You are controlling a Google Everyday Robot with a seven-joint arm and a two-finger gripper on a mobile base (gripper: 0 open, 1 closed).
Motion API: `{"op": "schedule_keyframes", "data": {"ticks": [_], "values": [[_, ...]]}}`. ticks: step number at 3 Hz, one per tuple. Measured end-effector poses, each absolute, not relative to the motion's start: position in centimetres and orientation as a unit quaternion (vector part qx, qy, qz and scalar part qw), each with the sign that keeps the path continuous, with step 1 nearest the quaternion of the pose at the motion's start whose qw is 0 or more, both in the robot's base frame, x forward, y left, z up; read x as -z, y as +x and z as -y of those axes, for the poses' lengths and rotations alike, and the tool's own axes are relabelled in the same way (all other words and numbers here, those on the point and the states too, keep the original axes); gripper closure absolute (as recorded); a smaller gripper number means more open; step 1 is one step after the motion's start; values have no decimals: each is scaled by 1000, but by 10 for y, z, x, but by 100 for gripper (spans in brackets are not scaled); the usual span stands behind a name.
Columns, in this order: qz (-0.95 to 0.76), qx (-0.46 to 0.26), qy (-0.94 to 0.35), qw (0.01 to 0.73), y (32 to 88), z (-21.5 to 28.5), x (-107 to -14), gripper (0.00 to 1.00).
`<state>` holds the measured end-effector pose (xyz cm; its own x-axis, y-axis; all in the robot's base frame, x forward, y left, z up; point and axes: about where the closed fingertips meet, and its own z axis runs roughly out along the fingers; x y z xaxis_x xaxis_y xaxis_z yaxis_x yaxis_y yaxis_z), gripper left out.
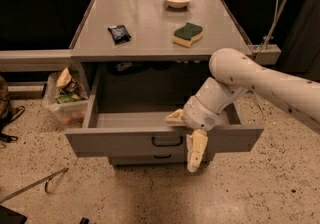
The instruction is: Open top drawer
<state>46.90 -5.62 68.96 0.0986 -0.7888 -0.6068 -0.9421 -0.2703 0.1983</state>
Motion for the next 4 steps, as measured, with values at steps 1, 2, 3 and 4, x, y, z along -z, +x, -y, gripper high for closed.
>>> {"op": "schedule_keyframes", "data": {"ticks": [1,2,3,4], "values": [[-595,-335,-722,108,444,54,-691,0],[-607,-342,-709,107,425,54,-698,0],[-630,-329,-696,104,387,59,-726,0],[-630,-329,-696,104,387,59,-726,0]]}}
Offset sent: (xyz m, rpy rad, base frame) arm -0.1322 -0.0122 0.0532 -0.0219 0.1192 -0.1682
